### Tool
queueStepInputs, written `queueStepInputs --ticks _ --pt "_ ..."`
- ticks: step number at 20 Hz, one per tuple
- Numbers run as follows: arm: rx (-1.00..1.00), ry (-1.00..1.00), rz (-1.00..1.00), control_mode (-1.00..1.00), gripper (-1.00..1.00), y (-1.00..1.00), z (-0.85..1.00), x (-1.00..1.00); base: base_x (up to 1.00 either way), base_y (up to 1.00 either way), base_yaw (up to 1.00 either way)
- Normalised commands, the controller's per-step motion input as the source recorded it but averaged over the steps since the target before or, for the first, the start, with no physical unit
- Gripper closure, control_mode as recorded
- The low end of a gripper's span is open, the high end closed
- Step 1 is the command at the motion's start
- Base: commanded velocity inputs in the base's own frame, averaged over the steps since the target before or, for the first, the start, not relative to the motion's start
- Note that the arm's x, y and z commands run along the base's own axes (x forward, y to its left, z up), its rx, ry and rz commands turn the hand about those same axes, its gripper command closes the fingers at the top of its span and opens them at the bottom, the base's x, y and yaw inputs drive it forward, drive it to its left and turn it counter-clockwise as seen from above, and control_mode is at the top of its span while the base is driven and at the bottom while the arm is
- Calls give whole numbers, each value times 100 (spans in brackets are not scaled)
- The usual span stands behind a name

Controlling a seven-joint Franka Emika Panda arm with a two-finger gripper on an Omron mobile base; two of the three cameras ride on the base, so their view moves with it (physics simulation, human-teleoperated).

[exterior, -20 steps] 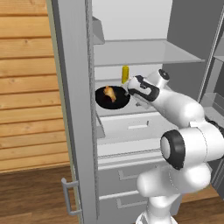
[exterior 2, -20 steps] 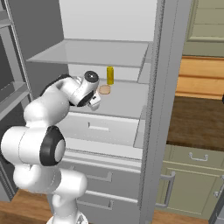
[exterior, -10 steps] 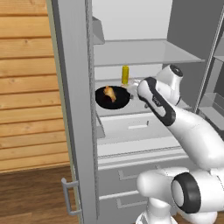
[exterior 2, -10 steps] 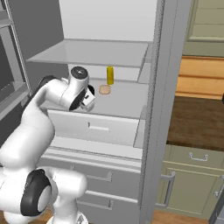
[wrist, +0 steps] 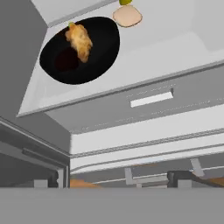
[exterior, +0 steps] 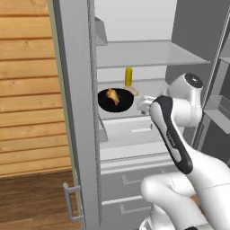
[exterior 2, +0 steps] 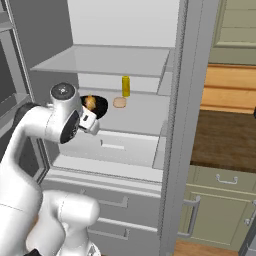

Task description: Pick the chicken drumstick and avocado from their plates and place them in the bowl. Then put the bowl in the fridge.

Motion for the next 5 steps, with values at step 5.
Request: queueStepInputs --ticks 5 --pt "-14 -25 7 -100 -100 -17 0 -100 0 0 0"
